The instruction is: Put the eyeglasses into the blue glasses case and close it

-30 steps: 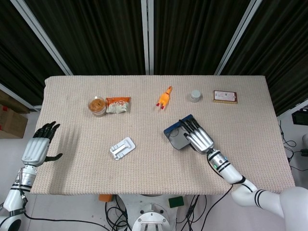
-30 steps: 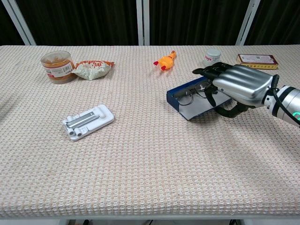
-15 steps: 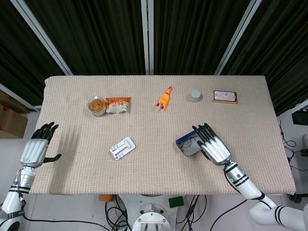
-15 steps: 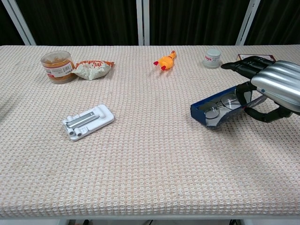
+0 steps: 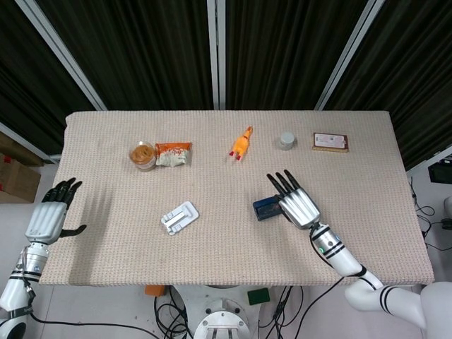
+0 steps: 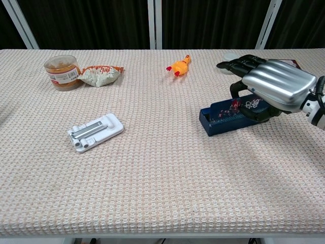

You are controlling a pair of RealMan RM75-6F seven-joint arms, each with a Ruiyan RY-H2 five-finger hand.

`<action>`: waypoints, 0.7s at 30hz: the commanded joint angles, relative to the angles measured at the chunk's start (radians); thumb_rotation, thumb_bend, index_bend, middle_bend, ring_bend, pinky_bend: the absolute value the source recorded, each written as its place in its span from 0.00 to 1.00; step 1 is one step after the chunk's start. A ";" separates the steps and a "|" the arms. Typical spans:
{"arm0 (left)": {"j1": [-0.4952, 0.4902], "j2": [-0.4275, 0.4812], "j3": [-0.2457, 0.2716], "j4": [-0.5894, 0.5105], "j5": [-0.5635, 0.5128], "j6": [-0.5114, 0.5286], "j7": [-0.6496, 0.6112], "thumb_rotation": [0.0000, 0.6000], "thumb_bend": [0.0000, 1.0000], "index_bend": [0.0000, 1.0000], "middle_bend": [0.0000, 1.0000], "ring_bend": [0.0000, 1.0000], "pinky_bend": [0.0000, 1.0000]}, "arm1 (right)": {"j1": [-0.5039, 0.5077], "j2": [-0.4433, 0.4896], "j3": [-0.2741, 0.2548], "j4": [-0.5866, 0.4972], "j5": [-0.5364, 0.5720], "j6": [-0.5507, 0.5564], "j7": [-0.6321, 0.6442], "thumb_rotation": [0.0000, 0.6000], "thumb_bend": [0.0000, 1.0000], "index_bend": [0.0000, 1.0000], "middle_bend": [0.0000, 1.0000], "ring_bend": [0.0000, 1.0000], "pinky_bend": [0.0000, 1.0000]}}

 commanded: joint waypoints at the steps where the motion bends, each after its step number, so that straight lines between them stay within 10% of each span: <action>1: -0.003 0.002 -0.002 0.004 -0.003 -0.007 -0.003 0.96 0.12 0.01 0.00 0.00 0.15 | 0.014 -0.035 0.016 0.046 0.002 0.001 0.028 1.00 0.48 0.97 0.04 0.00 0.00; 7: -0.009 0.007 -0.005 0.002 -0.004 -0.013 -0.004 0.97 0.12 0.00 0.00 0.00 0.15 | 0.020 -0.103 0.028 0.149 0.015 0.003 0.048 1.00 0.45 0.76 0.01 0.00 0.00; 10: -0.010 0.008 -0.005 0.002 -0.006 -0.016 -0.003 0.96 0.12 0.00 0.00 0.00 0.15 | 0.022 -0.138 0.042 0.191 0.035 -0.004 0.037 1.00 0.41 0.28 0.00 0.00 0.00; 13: -0.009 0.008 -0.005 0.002 -0.009 -0.018 -0.003 0.96 0.12 0.00 0.00 0.00 0.15 | 0.024 -0.168 0.054 0.216 0.043 0.008 0.055 1.00 0.38 0.01 0.00 0.00 0.00; 21: -0.005 0.008 -0.004 0.002 -0.008 -0.012 -0.002 0.97 0.12 0.00 0.00 0.00 0.15 | 0.033 -0.201 0.062 0.258 0.033 0.042 0.121 1.00 0.34 0.00 0.00 0.00 0.00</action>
